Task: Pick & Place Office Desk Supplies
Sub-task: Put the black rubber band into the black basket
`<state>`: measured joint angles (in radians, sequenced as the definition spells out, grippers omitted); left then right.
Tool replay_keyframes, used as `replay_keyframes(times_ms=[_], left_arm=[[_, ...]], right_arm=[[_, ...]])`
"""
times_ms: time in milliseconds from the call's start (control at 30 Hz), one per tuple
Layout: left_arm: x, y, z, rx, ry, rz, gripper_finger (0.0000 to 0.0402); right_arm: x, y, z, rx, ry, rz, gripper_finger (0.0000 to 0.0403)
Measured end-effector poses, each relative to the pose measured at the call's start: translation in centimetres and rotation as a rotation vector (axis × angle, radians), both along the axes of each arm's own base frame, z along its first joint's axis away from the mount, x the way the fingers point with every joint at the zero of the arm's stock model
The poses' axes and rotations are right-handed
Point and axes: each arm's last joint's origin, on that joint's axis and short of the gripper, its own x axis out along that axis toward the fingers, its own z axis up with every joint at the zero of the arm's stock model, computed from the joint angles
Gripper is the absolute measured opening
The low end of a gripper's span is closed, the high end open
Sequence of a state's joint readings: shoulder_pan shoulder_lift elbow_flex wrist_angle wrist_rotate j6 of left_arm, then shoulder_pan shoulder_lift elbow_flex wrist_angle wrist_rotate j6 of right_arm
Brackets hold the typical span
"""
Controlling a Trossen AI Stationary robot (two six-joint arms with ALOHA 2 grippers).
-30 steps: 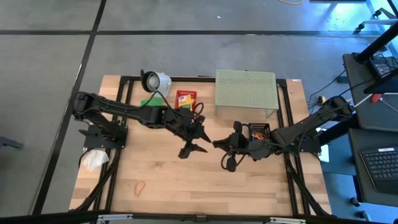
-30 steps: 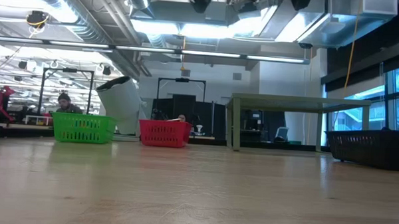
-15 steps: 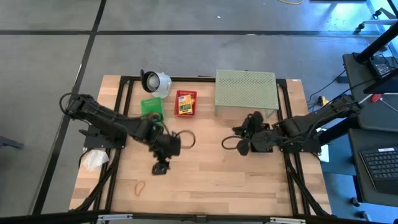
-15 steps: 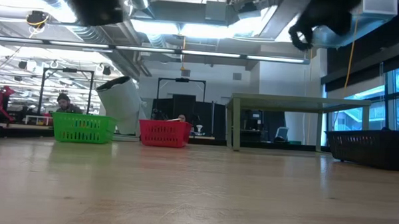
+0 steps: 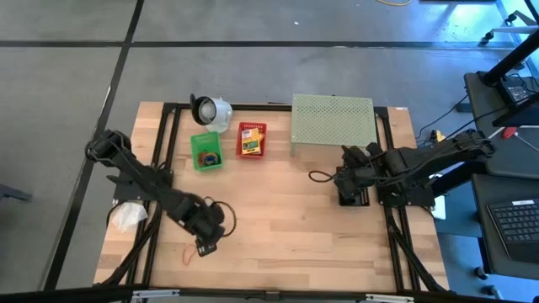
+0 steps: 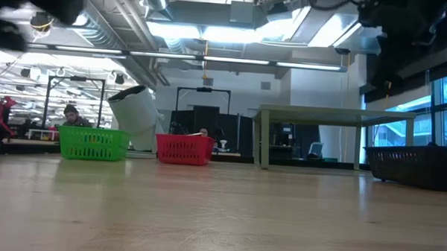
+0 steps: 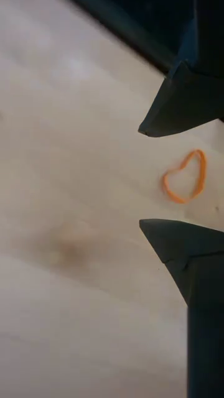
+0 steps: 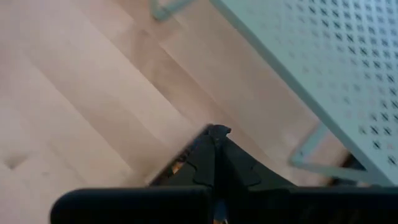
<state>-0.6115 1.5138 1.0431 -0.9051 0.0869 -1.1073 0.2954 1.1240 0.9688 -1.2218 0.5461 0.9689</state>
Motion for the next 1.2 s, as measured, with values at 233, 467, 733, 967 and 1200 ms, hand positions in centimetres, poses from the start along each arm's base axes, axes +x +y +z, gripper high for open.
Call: replay_keyframes(times_ms=[233, 467, 733, 967, 1200], left_arm=[[-2.7, -3.0, -3.0, -0.014, 0.135, 0.128, 0.0220], [-3.5, -5.2, -4.6, -0.016, 0.109, 0.200, 0.0220], [-3.6, -6.6, -6.5, -0.023, 0.157, 0.198, 0.0220], [-3.6, -7.2, -7.7, -0.016, 0.198, 0.197, 0.0220], [-3.7, -7.2, -7.7, -0.016, 0.212, 0.180, 0.0219]], right_arm=[[-0.4, -0.8, -0.1, 0.020, 0.060, -0.050, 0.0005], [-0.8, -1.9, -2.3, 0.093, 0.161, -0.094, 0.0005], [-1.0, -2.0, -6.5, 0.226, 0.165, -0.114, 0.0005], [-1.0, -1.9, -7.8, 0.277, 0.152, -0.117, 0.0005], [-1.0, -1.8, -8.0, 0.301, 0.149, -0.110, 0.0005]])
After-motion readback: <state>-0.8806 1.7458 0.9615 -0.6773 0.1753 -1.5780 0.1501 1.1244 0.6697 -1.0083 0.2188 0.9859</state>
